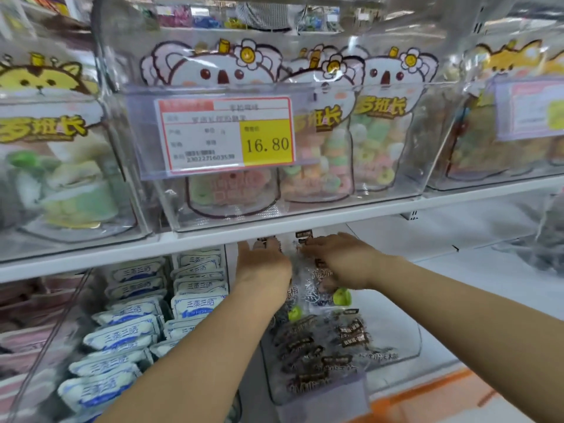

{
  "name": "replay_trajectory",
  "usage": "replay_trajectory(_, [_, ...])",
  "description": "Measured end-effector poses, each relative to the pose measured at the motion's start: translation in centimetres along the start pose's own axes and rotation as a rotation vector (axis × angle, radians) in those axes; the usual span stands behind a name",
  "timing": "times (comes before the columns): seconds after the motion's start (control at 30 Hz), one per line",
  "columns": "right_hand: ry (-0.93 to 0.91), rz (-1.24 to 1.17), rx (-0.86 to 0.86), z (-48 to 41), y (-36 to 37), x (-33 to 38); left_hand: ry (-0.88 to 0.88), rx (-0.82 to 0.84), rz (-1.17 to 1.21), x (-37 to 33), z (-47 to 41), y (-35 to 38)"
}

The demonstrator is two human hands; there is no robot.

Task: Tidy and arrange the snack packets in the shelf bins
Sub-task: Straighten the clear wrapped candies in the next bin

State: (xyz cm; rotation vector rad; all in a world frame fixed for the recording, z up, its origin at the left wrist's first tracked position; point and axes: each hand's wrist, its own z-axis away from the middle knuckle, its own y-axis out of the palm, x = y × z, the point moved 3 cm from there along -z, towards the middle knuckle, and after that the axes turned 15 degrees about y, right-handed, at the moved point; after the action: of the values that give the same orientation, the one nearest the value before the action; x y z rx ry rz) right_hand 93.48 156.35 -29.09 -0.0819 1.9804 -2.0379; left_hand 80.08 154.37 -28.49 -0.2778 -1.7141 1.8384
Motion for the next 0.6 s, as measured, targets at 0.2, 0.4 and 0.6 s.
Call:
replay_trajectory(0.2, [-0.211,-0.285,0.127,10.2,-0.1,-1.5,0.264,0.034,0.353,-2.0,5.8,0.2])
replay_trajectory(0.4, [-0.253,-0.031,0.145,10.7,1.0,-1.1,0.343,0.233,0.168,-4.4,6.4,0.6])
replay_trajectory(0.6, [-0.210,0.036,0.239,8.9,1.4,-1.8,0.337,0.295,0.161,-3.5,5.4,1.2])
